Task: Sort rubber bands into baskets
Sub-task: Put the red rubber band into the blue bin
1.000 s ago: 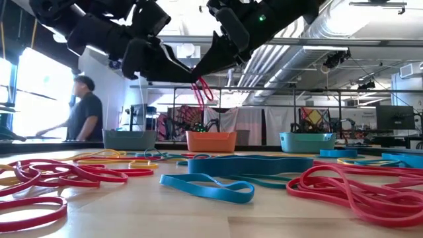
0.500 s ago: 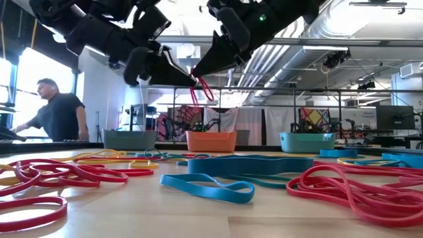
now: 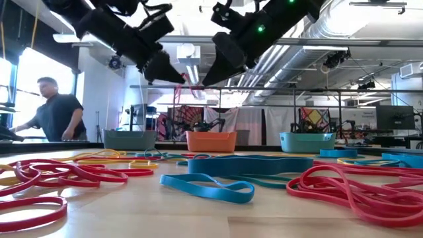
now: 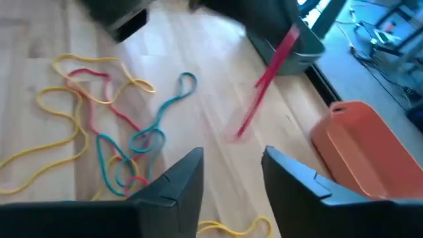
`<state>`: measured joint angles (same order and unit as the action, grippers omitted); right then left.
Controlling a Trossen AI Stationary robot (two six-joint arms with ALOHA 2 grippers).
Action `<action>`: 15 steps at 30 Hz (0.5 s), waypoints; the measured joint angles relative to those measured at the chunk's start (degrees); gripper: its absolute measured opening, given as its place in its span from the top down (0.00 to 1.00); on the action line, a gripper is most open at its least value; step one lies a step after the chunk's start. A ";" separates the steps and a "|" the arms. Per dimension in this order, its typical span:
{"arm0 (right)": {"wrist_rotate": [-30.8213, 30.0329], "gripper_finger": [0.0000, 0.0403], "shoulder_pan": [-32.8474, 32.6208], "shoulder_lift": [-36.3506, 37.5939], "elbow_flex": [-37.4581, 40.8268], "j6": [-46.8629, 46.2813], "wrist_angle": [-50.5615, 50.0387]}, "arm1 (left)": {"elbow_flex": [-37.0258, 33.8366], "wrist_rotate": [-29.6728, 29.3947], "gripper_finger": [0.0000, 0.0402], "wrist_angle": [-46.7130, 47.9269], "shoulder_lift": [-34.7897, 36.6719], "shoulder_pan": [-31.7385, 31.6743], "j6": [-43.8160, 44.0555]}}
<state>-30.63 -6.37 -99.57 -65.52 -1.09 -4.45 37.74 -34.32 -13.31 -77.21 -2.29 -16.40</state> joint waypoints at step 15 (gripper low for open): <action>-2.21 0.68 0.02 0.00 0.00 -0.42 -2.19 | 0.65 -2.74 1.00 15.52 5.16 -26.33 6.78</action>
<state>-32.84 -6.35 -99.57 -65.52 -1.51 -6.63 38.38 -37.07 2.21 -72.05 -28.62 -9.62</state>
